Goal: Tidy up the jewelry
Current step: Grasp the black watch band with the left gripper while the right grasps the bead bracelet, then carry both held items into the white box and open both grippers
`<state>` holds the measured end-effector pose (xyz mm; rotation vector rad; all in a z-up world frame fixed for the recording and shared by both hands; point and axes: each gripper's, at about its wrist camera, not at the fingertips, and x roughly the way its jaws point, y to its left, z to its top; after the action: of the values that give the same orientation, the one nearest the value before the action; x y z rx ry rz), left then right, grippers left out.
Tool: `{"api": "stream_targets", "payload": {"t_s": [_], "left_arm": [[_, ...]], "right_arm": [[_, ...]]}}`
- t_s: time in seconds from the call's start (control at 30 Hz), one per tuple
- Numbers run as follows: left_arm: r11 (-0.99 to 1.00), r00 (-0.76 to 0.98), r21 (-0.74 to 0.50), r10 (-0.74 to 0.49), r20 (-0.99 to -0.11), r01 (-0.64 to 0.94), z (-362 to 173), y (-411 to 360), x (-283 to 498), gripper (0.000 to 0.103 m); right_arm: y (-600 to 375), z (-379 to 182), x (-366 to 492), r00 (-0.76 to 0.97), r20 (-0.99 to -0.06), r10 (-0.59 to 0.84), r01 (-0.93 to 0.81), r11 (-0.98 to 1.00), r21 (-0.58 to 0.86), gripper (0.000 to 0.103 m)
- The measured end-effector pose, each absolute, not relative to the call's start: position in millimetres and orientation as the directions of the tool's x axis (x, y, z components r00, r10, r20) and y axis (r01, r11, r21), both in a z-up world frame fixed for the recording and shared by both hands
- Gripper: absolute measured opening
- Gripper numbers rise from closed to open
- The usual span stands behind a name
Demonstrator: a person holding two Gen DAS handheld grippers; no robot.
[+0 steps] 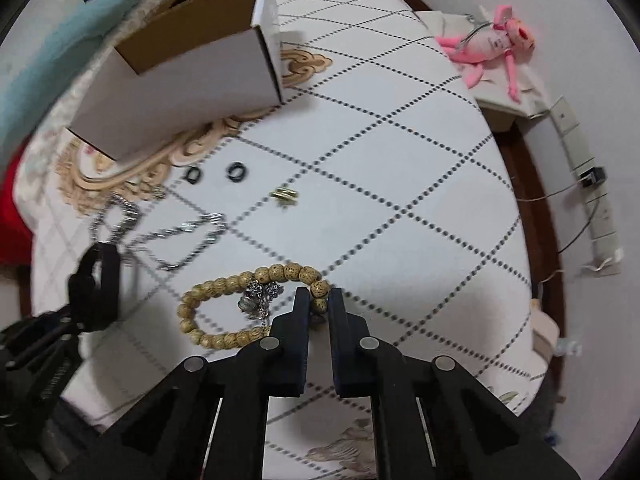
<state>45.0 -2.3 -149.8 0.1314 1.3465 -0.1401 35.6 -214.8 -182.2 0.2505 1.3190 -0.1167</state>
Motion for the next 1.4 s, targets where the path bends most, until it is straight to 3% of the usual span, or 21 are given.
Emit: {"api": "stream_targets", "payload": {"t_s": [0.47, 1.0, 1.4], "left_arm": [[0.987, 0.35, -0.056, -0.106, -0.931, 0.151, -72, -5, 51, 0.01], [0.979, 0.415, -0.124, -0.181, -0.892, 0.16, -31, -25, 136, 0.01], [0.97, 0.253, -0.2, -0.229, -0.94, 0.136, -65, -36, 214, 0.011]], "right_arm": [[-200, -108, 39, 0.383, -0.909, 0.165, 0.137, 0.963, 0.233, 0.009], [-196, -17, 115, 0.537, -0.813, 0.224, 0.026, 0.959, 0.282, 0.009], [-196, -49, 211, 0.438, -0.852, 0.287, 0.031, 0.942, 0.333, 0.009]]}}
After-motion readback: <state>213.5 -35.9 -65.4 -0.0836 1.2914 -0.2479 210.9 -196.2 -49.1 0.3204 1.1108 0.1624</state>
